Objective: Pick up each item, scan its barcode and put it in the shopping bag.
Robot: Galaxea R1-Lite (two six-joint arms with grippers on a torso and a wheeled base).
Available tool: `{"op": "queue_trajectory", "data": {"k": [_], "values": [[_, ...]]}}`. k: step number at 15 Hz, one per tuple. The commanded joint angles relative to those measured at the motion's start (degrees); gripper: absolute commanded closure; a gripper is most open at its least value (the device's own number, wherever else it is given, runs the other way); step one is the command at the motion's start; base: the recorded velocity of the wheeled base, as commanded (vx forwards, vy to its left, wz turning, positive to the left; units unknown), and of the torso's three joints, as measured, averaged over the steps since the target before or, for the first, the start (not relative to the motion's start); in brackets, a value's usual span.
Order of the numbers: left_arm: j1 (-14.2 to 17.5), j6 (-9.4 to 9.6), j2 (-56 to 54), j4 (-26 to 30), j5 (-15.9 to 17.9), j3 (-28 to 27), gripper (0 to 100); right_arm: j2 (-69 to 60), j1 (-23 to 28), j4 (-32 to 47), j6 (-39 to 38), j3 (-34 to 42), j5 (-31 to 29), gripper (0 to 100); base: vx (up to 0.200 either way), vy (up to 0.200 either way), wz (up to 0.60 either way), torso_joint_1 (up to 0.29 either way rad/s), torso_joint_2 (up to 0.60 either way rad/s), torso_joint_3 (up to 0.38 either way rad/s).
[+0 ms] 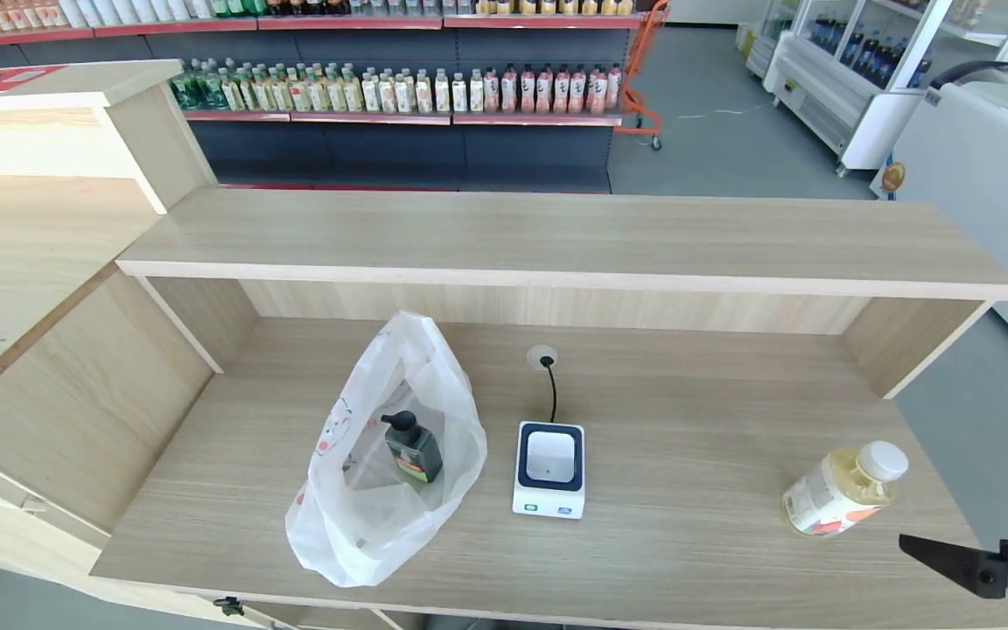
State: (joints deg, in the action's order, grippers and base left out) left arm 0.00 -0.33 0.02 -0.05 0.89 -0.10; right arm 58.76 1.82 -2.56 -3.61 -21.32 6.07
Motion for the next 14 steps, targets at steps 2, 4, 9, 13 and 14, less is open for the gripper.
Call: {"op": "queue_trajectory", "data": {"k": [2,4,9,13,14], "values": [[0.0,-0.11,0.0,0.0,0.1,0.0,0,1.4,0.5,-0.3,0.0,-0.1,-1.9,0,-0.100,0.000,0.00,0.001,0.00,0.004],[0.0,0.15,0.0,0.0,0.1,0.0,0,2.1,0.6,-0.3,0.0,-0.8,-2.6,0,0.000,0.000,0.00,0.000,0.00,0.000],[0.0,0.24,0.0,0.0,0.1,0.0,0,3.9,2.5,-0.4,0.0,-1.1,-4.0,0,0.000,-0.200,0.00,0.005,0.00,0.003],[0.0,0.24,0.0,0.0,0.1,0.0,0,6.2,4.2,-0.4,0.1,-1.2,-5.7,0,0.000,-0.200,0.00,0.010,0.01,0.004],[0.0,0.15,0.0,0.0,0.1,0.0,0,6.3,4.2,-0.3,0.1,-1.0,-5.5,0,0.000,-0.200,0.00,-0.002,0.00,0.007]]}}
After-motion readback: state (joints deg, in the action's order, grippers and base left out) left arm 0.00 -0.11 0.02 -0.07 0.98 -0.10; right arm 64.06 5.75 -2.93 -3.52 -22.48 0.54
